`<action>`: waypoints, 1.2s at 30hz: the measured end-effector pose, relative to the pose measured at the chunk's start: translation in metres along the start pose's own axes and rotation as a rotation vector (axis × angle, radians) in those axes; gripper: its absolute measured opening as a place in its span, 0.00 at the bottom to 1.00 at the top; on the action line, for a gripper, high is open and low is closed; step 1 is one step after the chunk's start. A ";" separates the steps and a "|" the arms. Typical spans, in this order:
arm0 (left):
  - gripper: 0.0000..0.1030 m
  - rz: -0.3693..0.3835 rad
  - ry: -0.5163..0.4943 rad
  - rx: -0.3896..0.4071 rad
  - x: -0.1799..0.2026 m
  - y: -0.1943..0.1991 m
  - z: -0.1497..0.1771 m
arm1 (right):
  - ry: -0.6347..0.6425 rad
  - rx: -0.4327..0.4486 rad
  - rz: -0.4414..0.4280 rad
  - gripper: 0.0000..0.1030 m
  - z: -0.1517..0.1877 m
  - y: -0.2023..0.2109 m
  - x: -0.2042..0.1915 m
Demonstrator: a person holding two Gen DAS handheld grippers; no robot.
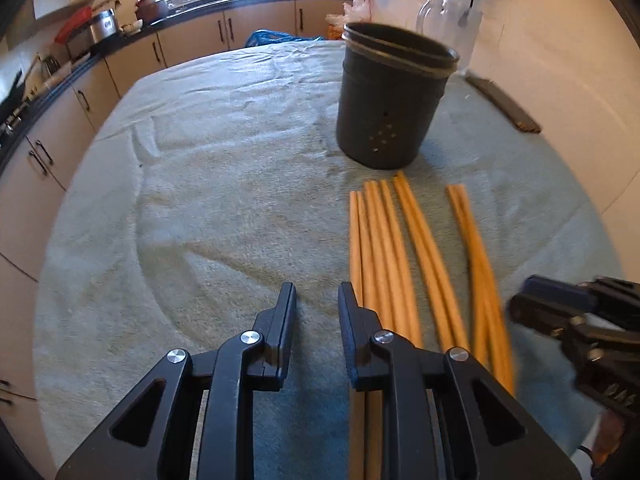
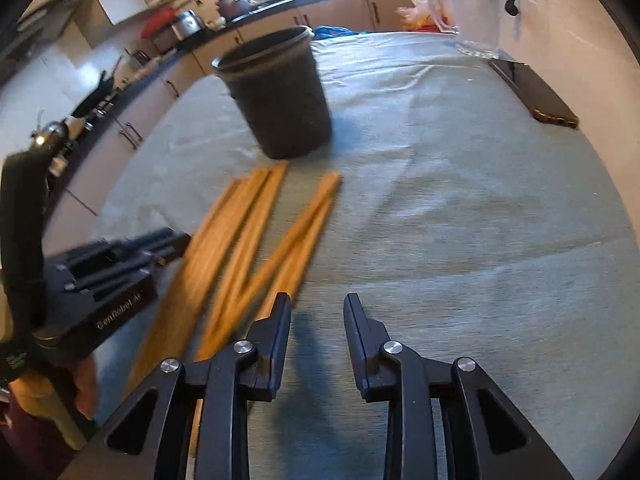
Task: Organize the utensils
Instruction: 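Lower both open tools over separate chopsticks in the row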
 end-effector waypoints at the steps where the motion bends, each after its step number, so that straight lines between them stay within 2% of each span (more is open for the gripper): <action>1: 0.20 0.001 -0.006 0.004 0.002 0.000 0.001 | 0.007 -0.009 0.021 0.29 0.000 -0.003 -0.003; 3: 0.20 -0.005 -0.010 -0.005 0.004 -0.003 -0.001 | -0.001 -0.013 0.053 0.29 -0.002 -0.007 -0.005; 6: 0.20 0.006 -0.013 -0.026 0.006 -0.009 -0.006 | -0.018 -0.009 0.043 0.29 -0.003 -0.008 -0.002; 9: 0.21 0.063 0.009 0.011 0.002 0.003 -0.006 | -0.032 -0.013 0.072 0.30 -0.002 -0.008 0.006; 11: 0.29 0.072 -0.001 0.026 0.005 0.012 -0.004 | -0.004 -0.013 0.086 0.29 -0.001 -0.008 0.005; 13: 0.31 0.054 -0.043 0.017 0.014 0.009 -0.004 | 0.011 -0.018 0.104 0.30 -0.002 -0.009 0.002; 17: 0.34 -0.009 -0.097 -0.029 0.023 -0.005 -0.004 | 0.012 -0.019 0.002 0.30 -0.006 -0.008 -0.006; 18: 0.34 -0.028 -0.095 -0.054 0.021 -0.008 -0.005 | 0.025 -0.026 0.023 0.30 -0.007 -0.010 -0.009; 22: 0.37 -0.055 -0.084 -0.040 0.007 -0.009 -0.003 | 0.065 -0.033 0.033 0.34 -0.010 -0.013 -0.015; 26: 0.37 -0.007 -0.041 -0.041 -0.018 -0.003 0.005 | 0.041 -0.046 0.082 0.40 -0.006 -0.006 0.012; 27: 0.38 0.003 -0.032 -0.042 -0.025 0.000 0.009 | 0.029 -0.050 0.116 0.46 -0.003 -0.003 0.023; 29: 0.41 0.025 -0.019 -0.041 -0.034 0.003 0.014 | -0.027 -0.050 0.244 0.52 0.002 0.005 0.049; 30: 0.41 0.029 -0.010 -0.036 -0.038 0.005 0.016 | -0.050 -0.049 0.246 0.52 0.004 0.008 0.059; 33: 0.42 0.055 0.012 -0.017 -0.045 0.008 0.019 | -0.083 -0.048 0.152 0.52 0.007 0.017 0.068; 36: 0.43 0.063 0.052 -0.020 -0.054 0.007 0.022 | -0.083 -0.058 0.147 0.52 0.006 0.018 0.066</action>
Point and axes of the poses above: each gripper's, at about its wrist camera, not at the fingertips, and y roughly against the way its jaws point, x to its right, z to its underside, the point moved 4 cm from there along -y, roughly the way its jaws point, and after that the axes turned 15 degrees about -x, right-handed, at the moved point
